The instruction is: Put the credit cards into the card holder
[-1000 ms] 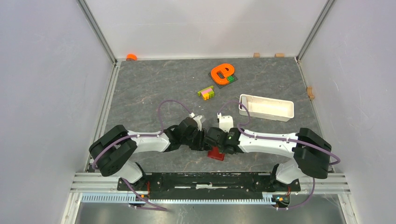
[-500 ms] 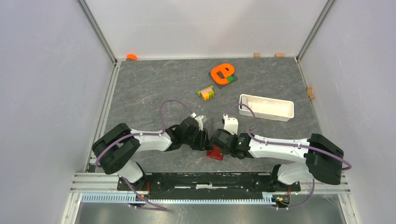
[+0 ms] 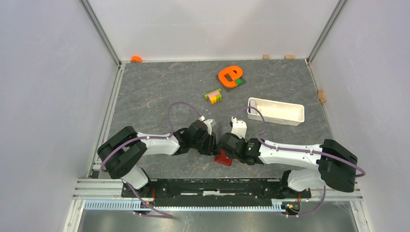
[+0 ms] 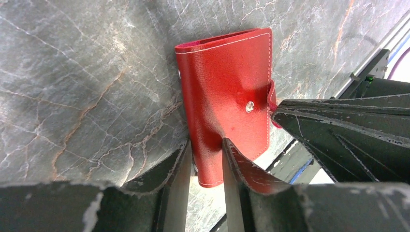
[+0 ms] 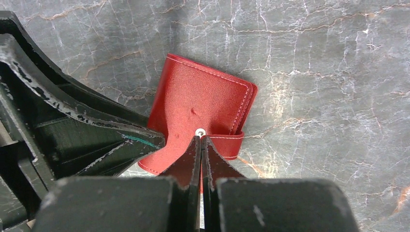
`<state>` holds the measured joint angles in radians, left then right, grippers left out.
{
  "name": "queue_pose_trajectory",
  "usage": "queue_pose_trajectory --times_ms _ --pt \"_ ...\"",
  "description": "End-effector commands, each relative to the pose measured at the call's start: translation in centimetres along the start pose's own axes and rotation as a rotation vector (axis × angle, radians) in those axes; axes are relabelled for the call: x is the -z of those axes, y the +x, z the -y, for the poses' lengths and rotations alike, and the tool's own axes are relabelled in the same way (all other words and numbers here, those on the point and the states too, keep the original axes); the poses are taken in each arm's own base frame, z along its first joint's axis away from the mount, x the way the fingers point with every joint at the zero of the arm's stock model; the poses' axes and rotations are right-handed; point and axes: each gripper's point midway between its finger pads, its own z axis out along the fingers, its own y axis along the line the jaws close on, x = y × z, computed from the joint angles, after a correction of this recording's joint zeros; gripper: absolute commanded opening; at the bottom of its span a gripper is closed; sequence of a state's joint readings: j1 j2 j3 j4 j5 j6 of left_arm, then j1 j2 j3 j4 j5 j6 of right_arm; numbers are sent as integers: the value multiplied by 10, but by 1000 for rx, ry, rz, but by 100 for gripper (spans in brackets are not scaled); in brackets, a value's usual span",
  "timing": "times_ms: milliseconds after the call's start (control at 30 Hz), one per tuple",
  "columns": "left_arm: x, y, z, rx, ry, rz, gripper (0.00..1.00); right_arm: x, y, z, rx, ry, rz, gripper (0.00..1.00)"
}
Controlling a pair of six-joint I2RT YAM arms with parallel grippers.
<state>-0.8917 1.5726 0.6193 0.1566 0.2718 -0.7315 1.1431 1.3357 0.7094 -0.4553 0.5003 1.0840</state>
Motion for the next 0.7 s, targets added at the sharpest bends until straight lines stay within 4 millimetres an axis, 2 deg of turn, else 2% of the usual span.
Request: queue_pose_trajectory --times_ms 0,667 --pt "-3 0 -22 -58 -100 1 36 -5 -9 -4 -19 -3 51 0" --pt "-6 1 -28 -64 -124 -11 35 -20 10 -1 11 25 8 0"
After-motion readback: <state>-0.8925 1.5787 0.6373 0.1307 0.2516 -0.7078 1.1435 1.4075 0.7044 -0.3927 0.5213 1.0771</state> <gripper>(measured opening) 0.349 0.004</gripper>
